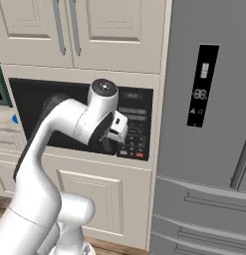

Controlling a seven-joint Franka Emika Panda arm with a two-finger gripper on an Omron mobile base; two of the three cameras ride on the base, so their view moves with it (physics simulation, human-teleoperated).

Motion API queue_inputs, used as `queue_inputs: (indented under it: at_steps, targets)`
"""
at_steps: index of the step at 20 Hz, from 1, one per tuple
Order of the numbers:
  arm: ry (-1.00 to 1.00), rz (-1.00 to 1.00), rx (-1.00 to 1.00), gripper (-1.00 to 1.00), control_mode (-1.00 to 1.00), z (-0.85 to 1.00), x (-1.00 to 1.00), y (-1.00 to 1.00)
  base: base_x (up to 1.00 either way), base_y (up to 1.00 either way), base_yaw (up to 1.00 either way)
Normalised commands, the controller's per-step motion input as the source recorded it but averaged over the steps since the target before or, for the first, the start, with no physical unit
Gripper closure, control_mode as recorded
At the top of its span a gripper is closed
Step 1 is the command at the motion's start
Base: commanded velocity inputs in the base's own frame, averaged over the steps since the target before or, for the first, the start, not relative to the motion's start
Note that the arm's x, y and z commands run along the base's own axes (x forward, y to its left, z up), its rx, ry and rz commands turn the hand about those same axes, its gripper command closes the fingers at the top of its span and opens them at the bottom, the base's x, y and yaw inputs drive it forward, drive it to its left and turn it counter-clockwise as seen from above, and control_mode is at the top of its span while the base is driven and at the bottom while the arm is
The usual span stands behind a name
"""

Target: Pick the hotdog bun from the counter and place it in the microwave. Then turn on the microwave.

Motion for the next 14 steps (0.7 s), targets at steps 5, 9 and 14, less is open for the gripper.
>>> queue_inputs:
  at_steps: [5, 9, 14]
  targets:
    - [-0.09, 0.01, 0.03, 1.0, -1.0, -0.69, -0.11, -0.1, 0.0, 0.0, 0.0]
    - [-0.15, 0.01, 0.13, 1.0, -1.0, -0.56, -0.04, -0.1, 0.0, 0.0, 0.0]
    - [-0.04, 0.0, 0.23, 1.0, -1.0, -0.26, 0.01, -0.11, 0.0, 0.0, 0.0]
